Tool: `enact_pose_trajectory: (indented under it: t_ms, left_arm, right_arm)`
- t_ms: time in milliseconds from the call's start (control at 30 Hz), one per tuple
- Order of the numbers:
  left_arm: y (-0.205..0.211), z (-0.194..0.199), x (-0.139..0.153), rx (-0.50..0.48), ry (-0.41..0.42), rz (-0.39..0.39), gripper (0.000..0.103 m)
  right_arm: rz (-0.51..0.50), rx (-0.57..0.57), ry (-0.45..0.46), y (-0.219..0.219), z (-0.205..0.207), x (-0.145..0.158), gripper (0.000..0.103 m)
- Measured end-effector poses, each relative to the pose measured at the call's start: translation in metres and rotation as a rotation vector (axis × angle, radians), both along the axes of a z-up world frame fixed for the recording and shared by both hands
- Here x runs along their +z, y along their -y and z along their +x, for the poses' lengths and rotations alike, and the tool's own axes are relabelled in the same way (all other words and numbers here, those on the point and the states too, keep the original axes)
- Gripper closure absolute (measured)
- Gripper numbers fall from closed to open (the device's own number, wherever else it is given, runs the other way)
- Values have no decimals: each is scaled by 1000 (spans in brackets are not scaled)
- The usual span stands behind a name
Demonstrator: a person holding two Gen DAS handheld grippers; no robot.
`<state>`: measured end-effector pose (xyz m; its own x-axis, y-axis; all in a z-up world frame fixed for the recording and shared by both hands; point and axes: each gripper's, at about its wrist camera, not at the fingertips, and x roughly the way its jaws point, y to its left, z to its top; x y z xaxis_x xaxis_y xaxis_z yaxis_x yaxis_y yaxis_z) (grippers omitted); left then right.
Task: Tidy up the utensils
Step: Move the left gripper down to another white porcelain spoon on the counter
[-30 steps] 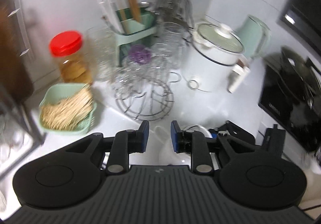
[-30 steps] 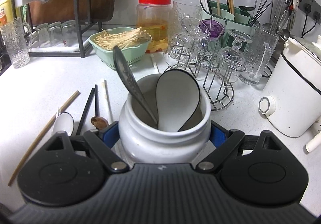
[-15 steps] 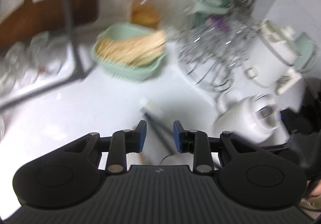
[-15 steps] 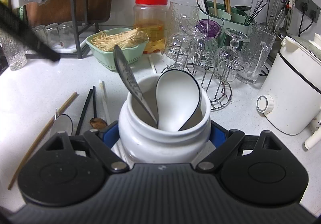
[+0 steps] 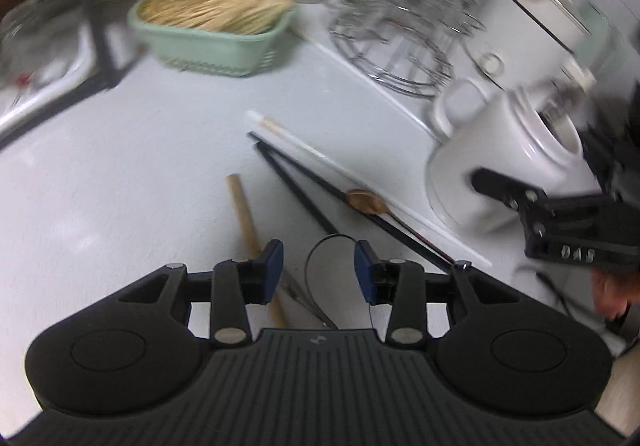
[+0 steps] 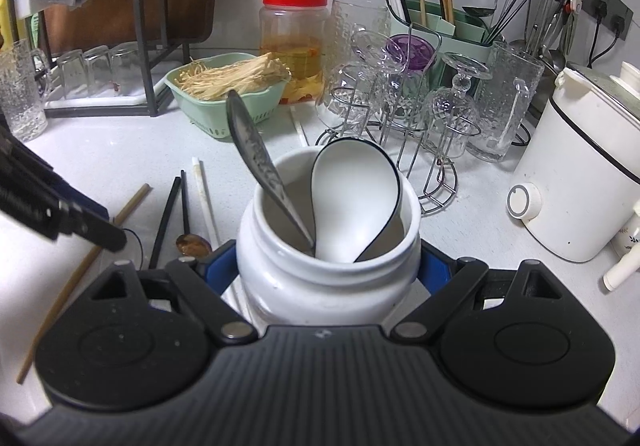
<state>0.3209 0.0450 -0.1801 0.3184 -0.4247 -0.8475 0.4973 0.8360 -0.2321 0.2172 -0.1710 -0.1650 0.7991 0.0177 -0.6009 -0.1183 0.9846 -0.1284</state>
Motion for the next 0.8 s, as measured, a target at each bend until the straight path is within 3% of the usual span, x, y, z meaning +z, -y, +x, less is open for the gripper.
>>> enact_pose_trajectory:
  t_ms: [167, 333, 800]
  left_arm:
    - [14, 1, -2, -117, 24, 27, 45]
    - [28, -3, -8, -194, 57, 106, 45]
    - [25, -4, -16, -190, 22, 129, 49]
  right_arm:
    - [1, -9, 0, -1, 0, 0, 10]
    - [0, -15, -3, -1, 0, 1, 10]
    - [-1, -15, 8, -2, 0, 0, 10]
